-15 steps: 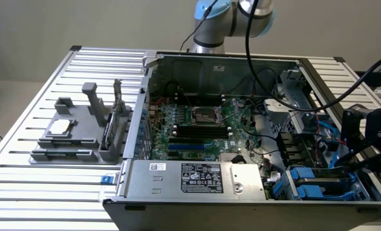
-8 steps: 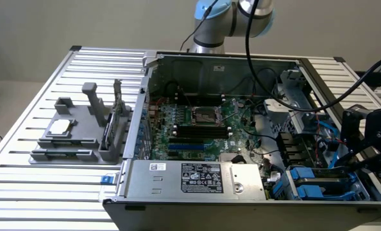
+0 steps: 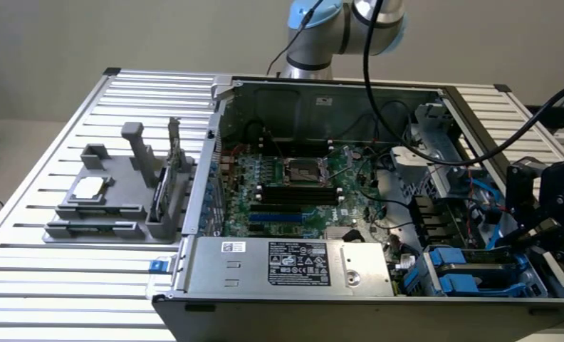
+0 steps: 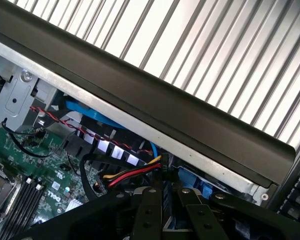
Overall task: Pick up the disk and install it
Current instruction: 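Insert the first disk wire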
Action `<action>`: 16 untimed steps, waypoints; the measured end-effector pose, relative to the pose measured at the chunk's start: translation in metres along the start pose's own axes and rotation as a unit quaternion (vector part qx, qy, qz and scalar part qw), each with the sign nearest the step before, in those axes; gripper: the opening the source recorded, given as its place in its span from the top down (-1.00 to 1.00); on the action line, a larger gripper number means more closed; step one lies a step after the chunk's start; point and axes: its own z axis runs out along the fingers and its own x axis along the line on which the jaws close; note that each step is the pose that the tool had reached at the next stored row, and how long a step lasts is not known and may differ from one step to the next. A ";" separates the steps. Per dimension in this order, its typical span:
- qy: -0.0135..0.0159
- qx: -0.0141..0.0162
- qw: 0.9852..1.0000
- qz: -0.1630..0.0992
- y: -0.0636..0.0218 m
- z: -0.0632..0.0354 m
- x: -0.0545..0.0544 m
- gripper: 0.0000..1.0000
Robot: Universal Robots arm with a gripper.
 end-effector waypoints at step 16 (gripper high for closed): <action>0.002 0.003 1.000 0.001 0.0006 -0.0020 0.001 0.67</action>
